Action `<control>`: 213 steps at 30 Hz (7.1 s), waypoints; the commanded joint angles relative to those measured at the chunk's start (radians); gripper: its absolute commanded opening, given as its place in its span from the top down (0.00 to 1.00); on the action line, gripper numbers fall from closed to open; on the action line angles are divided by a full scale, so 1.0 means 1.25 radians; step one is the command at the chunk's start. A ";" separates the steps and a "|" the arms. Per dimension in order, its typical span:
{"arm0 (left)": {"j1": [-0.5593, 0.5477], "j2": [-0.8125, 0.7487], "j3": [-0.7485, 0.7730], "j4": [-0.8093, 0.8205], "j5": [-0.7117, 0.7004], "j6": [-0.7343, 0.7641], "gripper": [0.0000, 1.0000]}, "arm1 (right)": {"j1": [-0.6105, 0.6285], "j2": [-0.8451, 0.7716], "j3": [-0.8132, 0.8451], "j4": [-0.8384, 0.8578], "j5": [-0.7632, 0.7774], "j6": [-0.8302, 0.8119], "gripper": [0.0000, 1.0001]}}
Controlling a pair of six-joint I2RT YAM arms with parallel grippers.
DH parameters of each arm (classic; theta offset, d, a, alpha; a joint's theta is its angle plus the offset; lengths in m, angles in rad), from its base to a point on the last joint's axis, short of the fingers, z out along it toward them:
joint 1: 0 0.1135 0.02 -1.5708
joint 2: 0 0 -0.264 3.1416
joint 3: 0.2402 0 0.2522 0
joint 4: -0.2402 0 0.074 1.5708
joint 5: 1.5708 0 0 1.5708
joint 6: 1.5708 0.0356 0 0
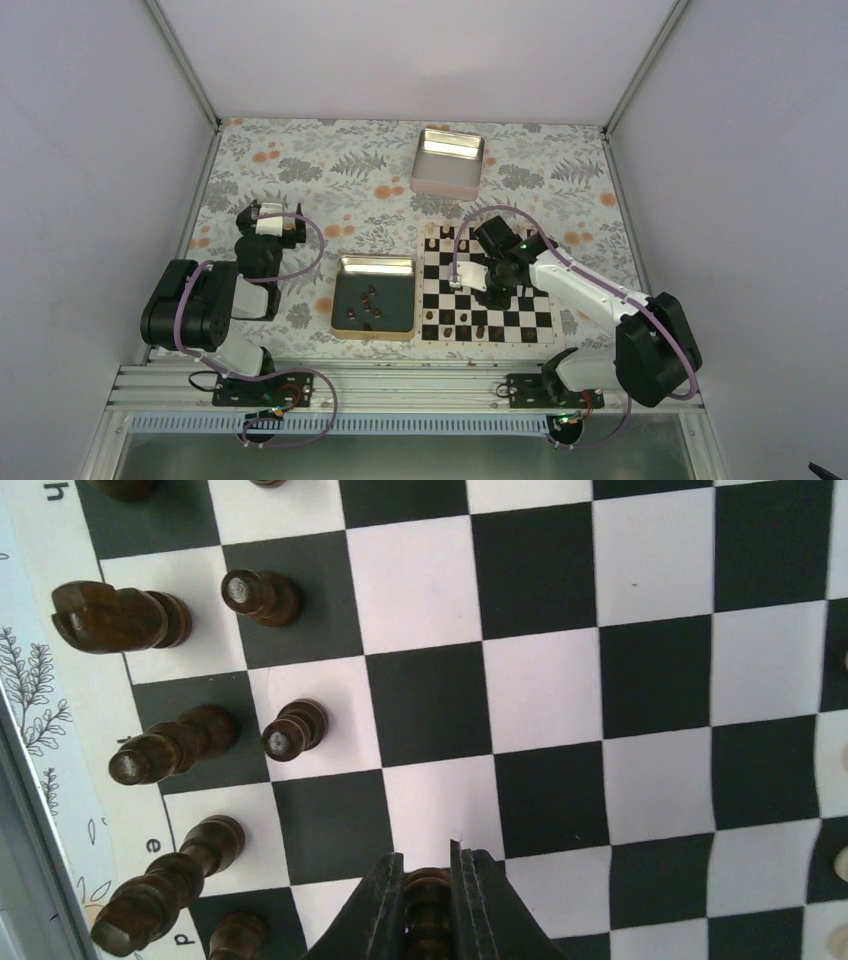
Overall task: Set up the chess pieces on the board
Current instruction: Place the chess piece on the chessboard, then move the storage box to the center of the board, then pick up the chess piece from the storage box.
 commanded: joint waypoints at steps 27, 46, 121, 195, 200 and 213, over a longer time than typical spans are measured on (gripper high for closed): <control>-0.003 0.007 0.003 0.030 0.007 0.002 0.00 | -0.008 0.059 -0.079 0.071 -0.107 -0.063 0.92; -0.003 0.008 0.002 0.030 0.006 0.002 0.00 | -0.008 0.086 -0.078 0.041 -0.106 -0.071 0.91; -0.002 0.008 -0.004 0.045 -0.049 -0.020 0.00 | 0.322 0.547 0.605 0.123 -0.231 0.105 0.67; -0.003 0.007 -0.013 0.061 -0.102 -0.037 0.00 | 0.396 0.612 0.622 0.107 -0.186 0.082 0.64; -0.004 0.008 -0.012 0.061 -0.101 -0.037 0.00 | 0.408 0.629 0.634 0.108 -0.173 0.082 0.64; -0.003 0.007 -0.012 0.061 -0.101 -0.038 0.00 | 0.415 0.673 0.666 0.127 -0.152 0.083 0.64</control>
